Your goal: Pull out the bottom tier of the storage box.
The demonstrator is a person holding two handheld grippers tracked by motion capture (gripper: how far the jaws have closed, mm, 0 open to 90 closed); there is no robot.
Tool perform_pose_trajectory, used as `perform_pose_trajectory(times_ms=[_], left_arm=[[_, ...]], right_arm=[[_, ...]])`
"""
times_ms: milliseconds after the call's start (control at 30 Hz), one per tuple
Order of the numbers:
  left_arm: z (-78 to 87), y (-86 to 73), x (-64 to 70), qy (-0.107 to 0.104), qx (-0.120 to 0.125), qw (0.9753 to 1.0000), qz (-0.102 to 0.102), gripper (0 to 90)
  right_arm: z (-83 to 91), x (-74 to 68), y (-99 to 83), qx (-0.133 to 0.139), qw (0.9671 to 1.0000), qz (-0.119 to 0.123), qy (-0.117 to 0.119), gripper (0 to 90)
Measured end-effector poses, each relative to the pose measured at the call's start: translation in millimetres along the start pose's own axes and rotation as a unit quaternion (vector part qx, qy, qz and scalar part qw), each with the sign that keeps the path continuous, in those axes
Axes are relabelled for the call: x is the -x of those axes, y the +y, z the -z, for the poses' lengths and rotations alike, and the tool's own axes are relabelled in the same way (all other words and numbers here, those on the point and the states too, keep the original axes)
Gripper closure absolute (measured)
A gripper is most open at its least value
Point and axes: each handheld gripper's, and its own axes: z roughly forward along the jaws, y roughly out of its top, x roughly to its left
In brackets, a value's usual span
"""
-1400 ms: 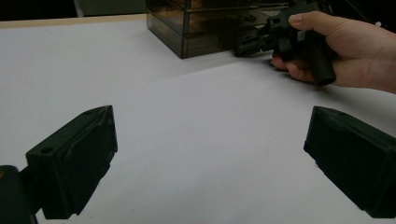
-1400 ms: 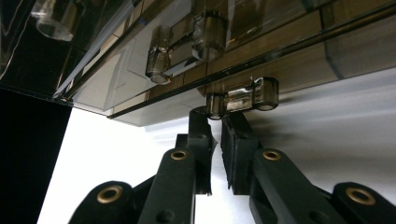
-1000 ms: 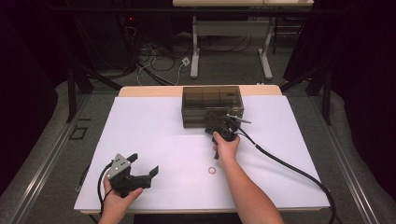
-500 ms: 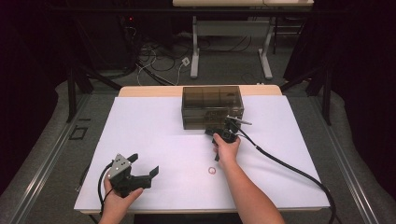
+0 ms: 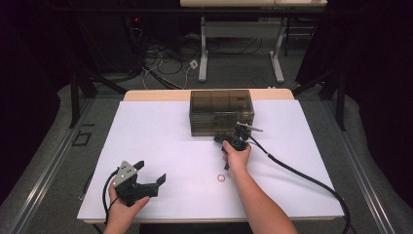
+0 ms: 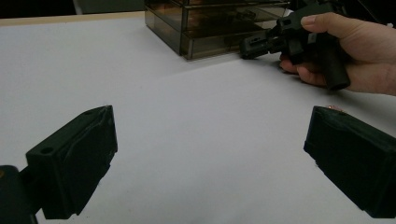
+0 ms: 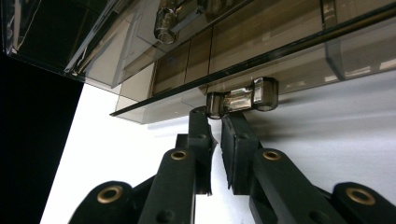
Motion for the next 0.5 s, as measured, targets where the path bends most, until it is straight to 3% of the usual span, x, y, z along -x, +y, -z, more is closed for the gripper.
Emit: perform_pose_trajectory(times_ms=[500], left_arm=[[-0.4, -0.5, -0.1, 0.0, -0.001, 1.0, 0.0, 2.5]], right_arm=[[3.0, 1.2, -3.1, -0.001, 1.0, 0.0, 0.008, 83.3]])
